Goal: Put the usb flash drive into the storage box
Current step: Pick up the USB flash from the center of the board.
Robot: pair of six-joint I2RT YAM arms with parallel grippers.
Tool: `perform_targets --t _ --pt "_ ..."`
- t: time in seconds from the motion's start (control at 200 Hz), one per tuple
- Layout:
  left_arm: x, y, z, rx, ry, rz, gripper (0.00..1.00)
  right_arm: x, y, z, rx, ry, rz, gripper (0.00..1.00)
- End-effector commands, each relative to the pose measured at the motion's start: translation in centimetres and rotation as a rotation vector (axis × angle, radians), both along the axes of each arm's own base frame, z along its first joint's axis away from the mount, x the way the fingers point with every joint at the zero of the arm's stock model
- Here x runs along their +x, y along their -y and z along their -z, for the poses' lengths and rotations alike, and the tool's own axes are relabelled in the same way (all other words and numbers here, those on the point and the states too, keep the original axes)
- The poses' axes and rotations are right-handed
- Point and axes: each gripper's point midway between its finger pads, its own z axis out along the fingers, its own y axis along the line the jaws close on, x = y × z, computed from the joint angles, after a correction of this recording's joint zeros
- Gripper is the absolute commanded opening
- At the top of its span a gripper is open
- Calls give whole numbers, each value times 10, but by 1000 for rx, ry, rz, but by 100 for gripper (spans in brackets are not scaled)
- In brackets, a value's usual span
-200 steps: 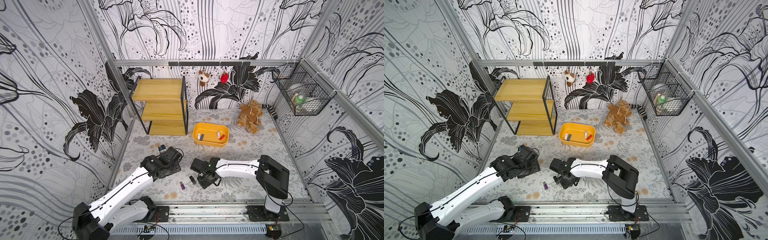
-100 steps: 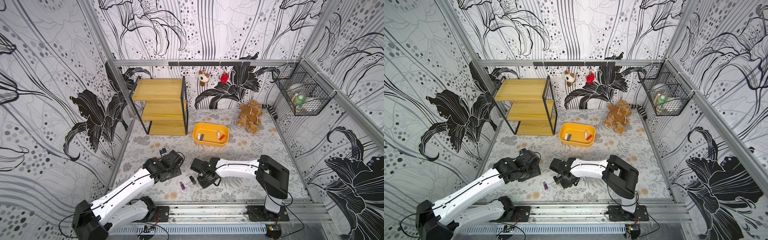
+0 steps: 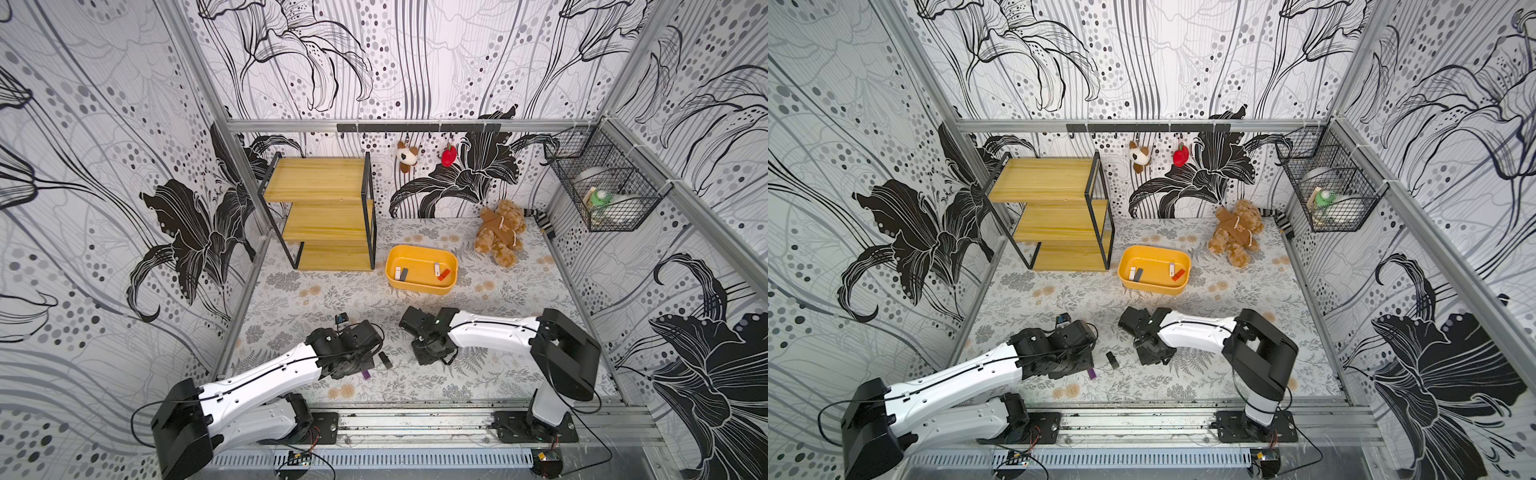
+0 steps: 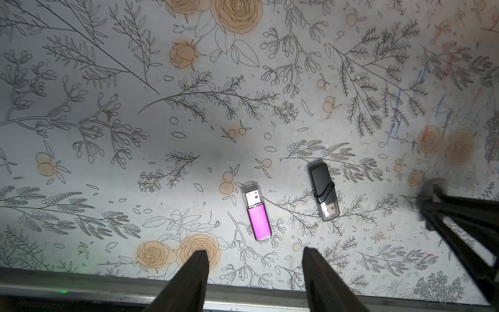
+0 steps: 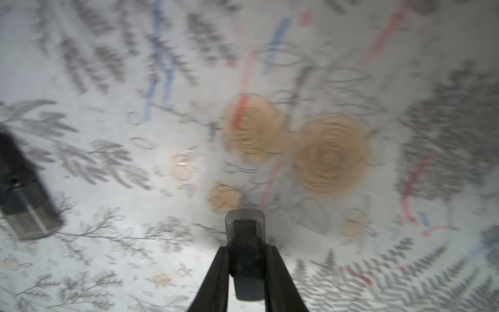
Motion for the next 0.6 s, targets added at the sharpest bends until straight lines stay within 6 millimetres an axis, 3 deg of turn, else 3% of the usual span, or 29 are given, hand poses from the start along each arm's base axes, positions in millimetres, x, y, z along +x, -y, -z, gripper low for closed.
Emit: perform_targets --t 0.0,0.596 --pt "1 14 9 -55 -4 -16 60 7 15 -14 19 40 54 0" --pt "-7 22 50 21 -111 54 53 9 44 -19 -12 63 80 0"
